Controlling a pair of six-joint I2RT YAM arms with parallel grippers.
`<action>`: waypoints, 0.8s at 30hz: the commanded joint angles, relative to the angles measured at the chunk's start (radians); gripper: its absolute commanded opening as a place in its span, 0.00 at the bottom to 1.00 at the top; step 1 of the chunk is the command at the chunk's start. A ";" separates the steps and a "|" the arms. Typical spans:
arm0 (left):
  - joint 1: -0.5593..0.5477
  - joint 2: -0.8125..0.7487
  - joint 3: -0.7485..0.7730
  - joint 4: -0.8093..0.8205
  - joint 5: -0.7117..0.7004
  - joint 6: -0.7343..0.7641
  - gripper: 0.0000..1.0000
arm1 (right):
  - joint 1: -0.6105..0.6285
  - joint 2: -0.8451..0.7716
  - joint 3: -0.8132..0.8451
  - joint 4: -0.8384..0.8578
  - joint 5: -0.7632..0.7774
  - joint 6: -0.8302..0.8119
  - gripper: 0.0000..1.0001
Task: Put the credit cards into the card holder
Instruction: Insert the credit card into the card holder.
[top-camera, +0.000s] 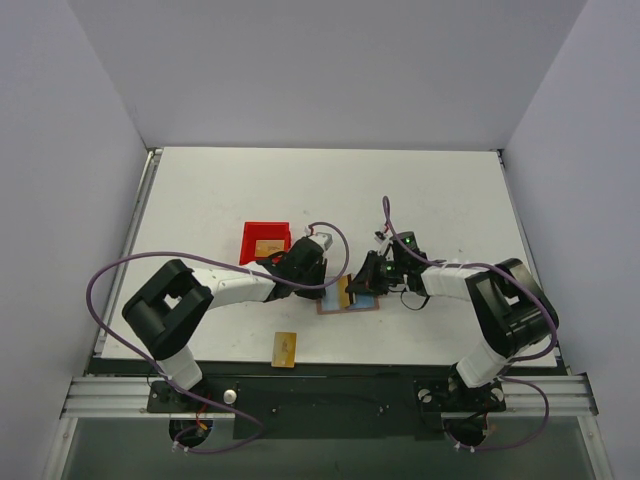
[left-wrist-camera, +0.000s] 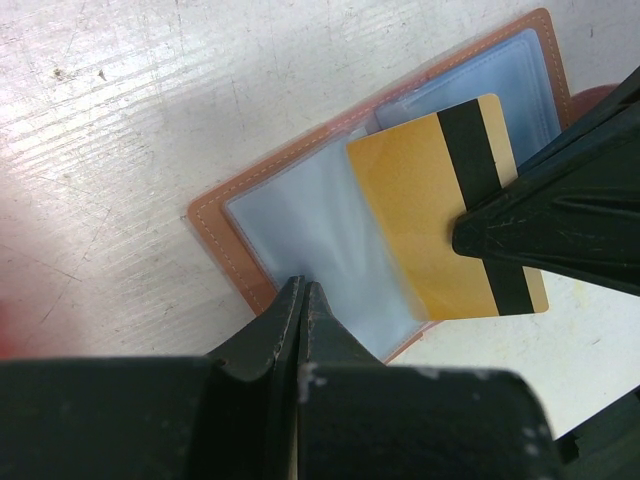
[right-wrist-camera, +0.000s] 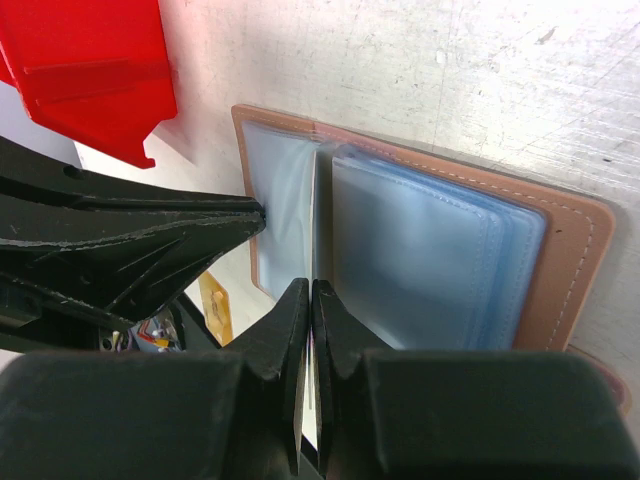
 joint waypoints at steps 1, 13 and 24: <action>0.002 0.034 0.007 -0.014 -0.009 0.001 0.00 | 0.003 0.003 -0.018 0.053 -0.048 0.014 0.00; 0.003 0.036 0.007 -0.017 -0.009 -0.002 0.00 | 0.003 -0.013 -0.051 0.055 -0.048 0.023 0.00; 0.003 0.040 0.002 -0.015 -0.006 -0.001 0.00 | 0.003 -0.056 -0.056 -0.071 0.055 -0.036 0.00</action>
